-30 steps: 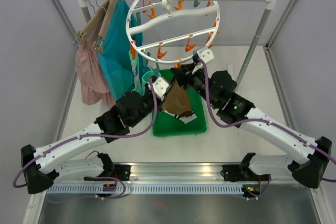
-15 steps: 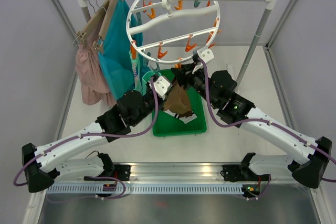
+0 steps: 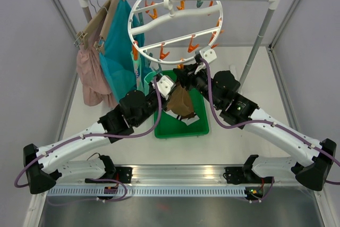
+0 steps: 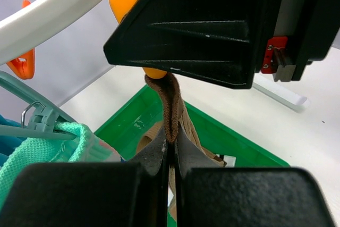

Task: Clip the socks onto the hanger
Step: Open the clamp at the hanger, then clamp the sock onto the hanger.

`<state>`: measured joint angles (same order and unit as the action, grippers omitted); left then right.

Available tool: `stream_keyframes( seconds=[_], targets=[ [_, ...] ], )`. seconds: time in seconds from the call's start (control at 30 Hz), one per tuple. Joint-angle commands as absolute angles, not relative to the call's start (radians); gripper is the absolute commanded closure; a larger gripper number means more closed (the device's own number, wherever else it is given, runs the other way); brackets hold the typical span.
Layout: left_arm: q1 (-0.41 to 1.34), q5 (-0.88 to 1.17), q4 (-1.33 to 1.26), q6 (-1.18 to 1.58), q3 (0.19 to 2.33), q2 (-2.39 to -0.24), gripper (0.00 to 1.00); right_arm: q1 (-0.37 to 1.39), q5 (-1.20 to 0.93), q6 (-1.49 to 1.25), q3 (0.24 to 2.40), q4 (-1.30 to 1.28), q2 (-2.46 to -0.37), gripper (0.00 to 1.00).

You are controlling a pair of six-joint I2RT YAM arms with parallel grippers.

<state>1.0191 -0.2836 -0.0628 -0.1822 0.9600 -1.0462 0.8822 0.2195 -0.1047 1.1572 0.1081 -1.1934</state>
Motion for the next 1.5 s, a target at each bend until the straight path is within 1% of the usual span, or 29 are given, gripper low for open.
stream_keyframes(
  seconds=[0.0, 0.23, 0.5, 0.77, 1.3, 1.37, 1.4, 1.43, 1.47],
  targets=[
    [1.029, -0.317, -0.118, -0.218, 1.014, -1.061, 0.98, 0.885, 0.233, -0.112, 1.209, 0.120, -1.197, 1.00],
    [1.028, -0.351, -0.144, -0.215, 1.011, -1.049, 0.98, 0.885, 0.239, -0.112, 1.209, 0.113, -1.195, 1.00],
    [1.029, -0.336, -0.149, -0.210, 1.008, -1.042, 0.98, 0.885, 0.244, -0.120, 1.215, 0.112, -1.201, 0.99],
    [1.031, -0.388, -0.193, -0.198, 0.999, -1.039, 0.98, 0.885, 0.259, -0.115, 1.223, 0.101, -1.209, 1.00],
    [1.035, -0.360, -0.187, -0.190, 1.000, -1.034, 0.98, 0.885, 0.267, -0.130, 1.235, 0.089, -1.215, 1.00],
    [1.037, -0.359, -0.178, -0.187, 1.003, -1.032, 0.98, 0.887, 0.267, -0.149, 1.242, 0.080, -1.215, 0.94],
    [1.037, -0.359, -0.175, -0.186, 1.006, -1.034, 0.98, 0.885, 0.268, -0.159, 1.250, 0.062, -1.215, 0.84],
    [1.037, -0.360, -0.175, -0.180, 1.008, -1.032, 0.98, 0.885, 0.267, -0.166, 1.256, 0.051, -1.218, 0.80],
    [1.037, -0.365, -0.170, -0.178, 1.011, -1.029, 0.98, 0.885, 0.259, -0.178, 1.267, 0.040, -1.219, 0.71]
  ],
)
